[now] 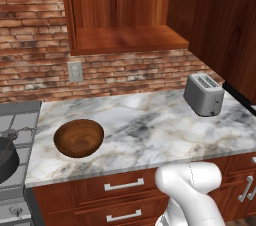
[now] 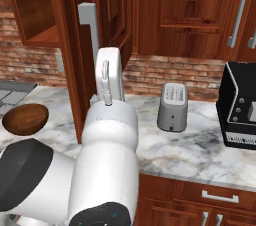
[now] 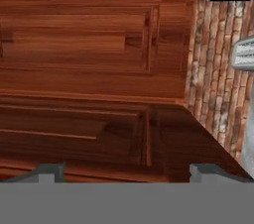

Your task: Open the cabinet and move the ladle to the pot. Then close the cabinet.

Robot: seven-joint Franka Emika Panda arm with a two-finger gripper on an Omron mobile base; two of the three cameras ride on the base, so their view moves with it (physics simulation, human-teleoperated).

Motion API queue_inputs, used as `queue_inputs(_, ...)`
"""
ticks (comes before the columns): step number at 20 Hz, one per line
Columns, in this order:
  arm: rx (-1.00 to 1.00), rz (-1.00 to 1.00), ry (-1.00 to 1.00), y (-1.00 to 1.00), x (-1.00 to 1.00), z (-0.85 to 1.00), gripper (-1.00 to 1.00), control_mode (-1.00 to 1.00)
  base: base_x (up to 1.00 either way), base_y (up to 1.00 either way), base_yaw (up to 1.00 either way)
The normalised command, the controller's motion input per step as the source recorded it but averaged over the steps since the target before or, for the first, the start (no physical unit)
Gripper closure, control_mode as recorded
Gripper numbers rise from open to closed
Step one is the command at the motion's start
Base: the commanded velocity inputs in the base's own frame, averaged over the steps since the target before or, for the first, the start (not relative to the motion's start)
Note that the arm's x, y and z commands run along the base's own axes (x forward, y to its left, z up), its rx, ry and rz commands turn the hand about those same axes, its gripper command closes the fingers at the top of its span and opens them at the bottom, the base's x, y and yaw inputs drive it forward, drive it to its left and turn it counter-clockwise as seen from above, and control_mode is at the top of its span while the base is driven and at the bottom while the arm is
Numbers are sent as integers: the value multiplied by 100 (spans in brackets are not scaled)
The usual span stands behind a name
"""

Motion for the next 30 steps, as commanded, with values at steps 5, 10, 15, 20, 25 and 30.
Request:
queue_inputs(5, 7, 18, -2, 0, 0, -2, -100, -100, 0, 0, 0)
queue_inputs(10, 8, 18, 0, 0, 1, 0, -100, -100, 0, 0, 0)
queue_inputs(15, 8, 14, 0, 0, 8, 0, -100, -100, 0, 0, 0)
queue_inputs(20, 10, 12, 0, 7, 2, 0, -100, -100, 0, 0, 0)
queue_inputs(25, 8, 10, 0, 17, 0, 0, -100, -100, 0, 0, 0)
queue_inputs(30, 2, 4, 0, 37, 0, -5, -100, -100, 0, 0, 0)
